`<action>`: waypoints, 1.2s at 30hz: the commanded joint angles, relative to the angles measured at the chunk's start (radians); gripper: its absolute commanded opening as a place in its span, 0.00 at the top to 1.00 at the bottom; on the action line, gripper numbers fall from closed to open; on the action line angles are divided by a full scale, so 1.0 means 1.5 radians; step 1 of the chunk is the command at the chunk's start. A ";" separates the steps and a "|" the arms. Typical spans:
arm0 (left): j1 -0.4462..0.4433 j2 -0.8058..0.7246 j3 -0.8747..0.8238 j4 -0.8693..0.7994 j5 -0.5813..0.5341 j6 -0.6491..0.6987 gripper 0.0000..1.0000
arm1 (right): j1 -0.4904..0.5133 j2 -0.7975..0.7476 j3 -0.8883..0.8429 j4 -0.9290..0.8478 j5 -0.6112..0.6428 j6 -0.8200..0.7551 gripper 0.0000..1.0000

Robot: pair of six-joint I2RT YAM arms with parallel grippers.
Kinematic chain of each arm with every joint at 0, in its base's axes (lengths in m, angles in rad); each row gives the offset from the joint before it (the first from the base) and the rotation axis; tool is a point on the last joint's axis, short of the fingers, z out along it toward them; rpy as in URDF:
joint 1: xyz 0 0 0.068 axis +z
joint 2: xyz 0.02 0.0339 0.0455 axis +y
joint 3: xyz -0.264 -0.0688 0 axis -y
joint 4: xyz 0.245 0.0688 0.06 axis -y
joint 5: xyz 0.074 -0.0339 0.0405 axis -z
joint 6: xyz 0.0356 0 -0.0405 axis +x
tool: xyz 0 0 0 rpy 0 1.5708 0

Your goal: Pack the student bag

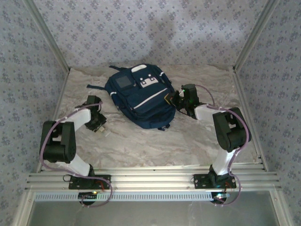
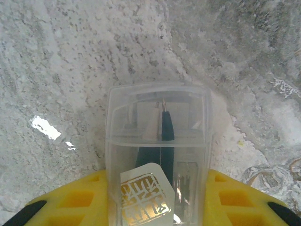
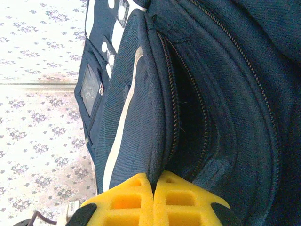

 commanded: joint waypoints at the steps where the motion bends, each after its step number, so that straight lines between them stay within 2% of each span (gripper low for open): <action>1: -0.009 0.011 0.033 0.000 0.034 0.032 0.76 | 0.005 -0.030 0.002 0.014 0.001 0.013 1.00; 8: -0.053 -0.058 0.102 -0.056 0.067 0.062 0.74 | 0.026 -0.033 0.060 0.011 -0.006 0.059 1.00; 17: -0.139 -0.146 0.134 -0.028 0.120 0.040 0.73 | 0.083 -0.043 0.127 -0.016 0.074 0.089 1.00; 22: -0.195 -0.193 0.095 0.038 0.128 -0.025 0.72 | 0.118 -0.025 0.153 -0.021 0.125 0.117 1.00; 26: -0.235 -0.237 0.017 0.142 0.120 -0.129 0.72 | 0.159 -0.015 0.185 -0.030 0.194 0.127 1.00; 30: -0.270 -0.263 -0.028 0.217 0.110 -0.201 0.72 | 0.184 0.015 0.245 -0.061 0.207 0.117 1.00; 36: -0.313 -0.246 -0.033 0.262 0.099 -0.241 0.72 | 0.214 0.052 0.292 -0.057 0.195 0.128 1.00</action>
